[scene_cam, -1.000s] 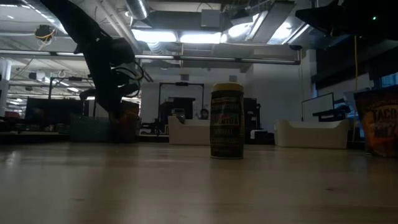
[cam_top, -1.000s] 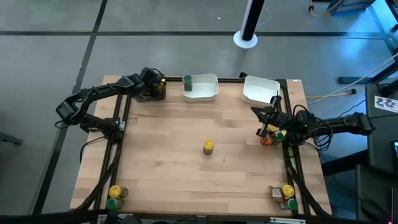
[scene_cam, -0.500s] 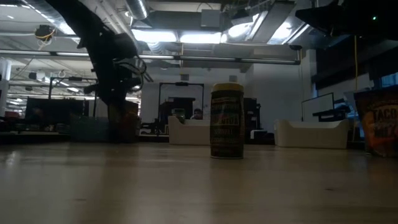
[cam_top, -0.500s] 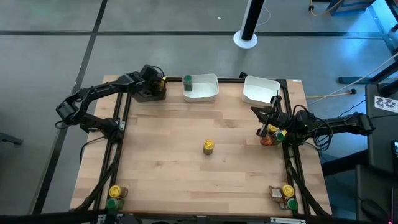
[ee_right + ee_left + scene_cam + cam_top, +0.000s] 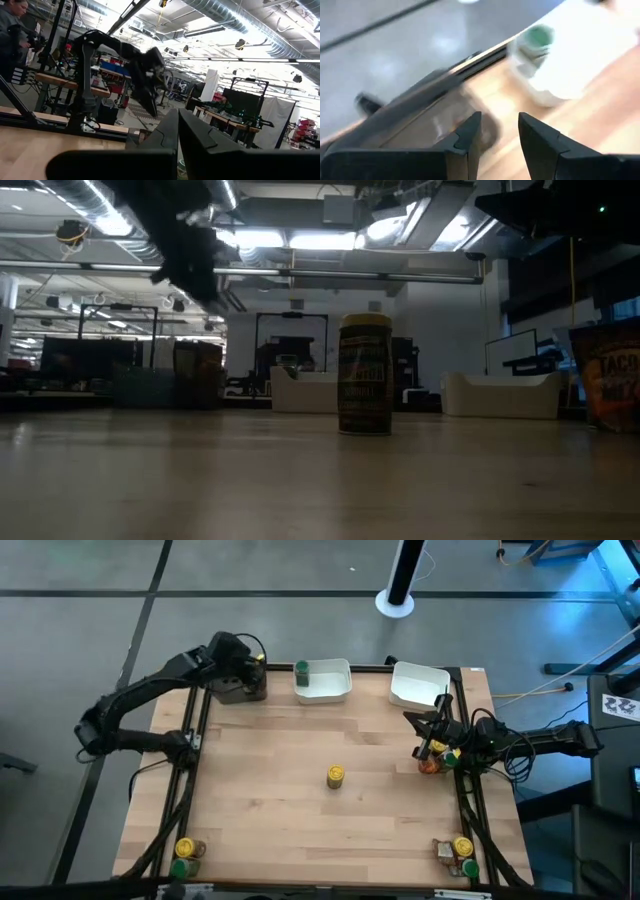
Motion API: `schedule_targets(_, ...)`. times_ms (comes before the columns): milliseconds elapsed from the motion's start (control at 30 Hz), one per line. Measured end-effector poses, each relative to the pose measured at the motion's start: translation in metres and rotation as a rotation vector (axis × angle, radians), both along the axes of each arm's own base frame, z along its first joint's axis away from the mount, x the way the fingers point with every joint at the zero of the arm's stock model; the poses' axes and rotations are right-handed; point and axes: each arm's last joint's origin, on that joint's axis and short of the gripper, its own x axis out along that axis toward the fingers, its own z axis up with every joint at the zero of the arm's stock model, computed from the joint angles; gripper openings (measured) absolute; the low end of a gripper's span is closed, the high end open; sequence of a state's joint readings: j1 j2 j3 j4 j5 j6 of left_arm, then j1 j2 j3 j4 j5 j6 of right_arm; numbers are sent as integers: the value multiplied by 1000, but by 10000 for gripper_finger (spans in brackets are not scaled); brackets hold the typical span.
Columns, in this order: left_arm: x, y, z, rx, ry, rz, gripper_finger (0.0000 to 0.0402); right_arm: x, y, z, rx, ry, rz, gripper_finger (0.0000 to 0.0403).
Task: Sort spices by type
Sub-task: Put the center yellow seasoning bottle into the right white bin
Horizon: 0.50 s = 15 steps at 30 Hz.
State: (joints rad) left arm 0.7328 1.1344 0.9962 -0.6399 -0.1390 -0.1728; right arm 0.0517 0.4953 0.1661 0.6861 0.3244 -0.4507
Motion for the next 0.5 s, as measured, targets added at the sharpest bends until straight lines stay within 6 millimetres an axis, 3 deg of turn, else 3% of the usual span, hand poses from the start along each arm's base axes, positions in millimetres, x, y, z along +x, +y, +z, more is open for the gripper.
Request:
schedule_targets(267, 24, -49, 30, 260, -178, -321, 114, 3, 0, -2, 18, 17, 6, 14)
schedule_targets(500, 50, -82, 21, 439, -247, -580, 114, 27, 1, 10, 70, 111, 25, 14)
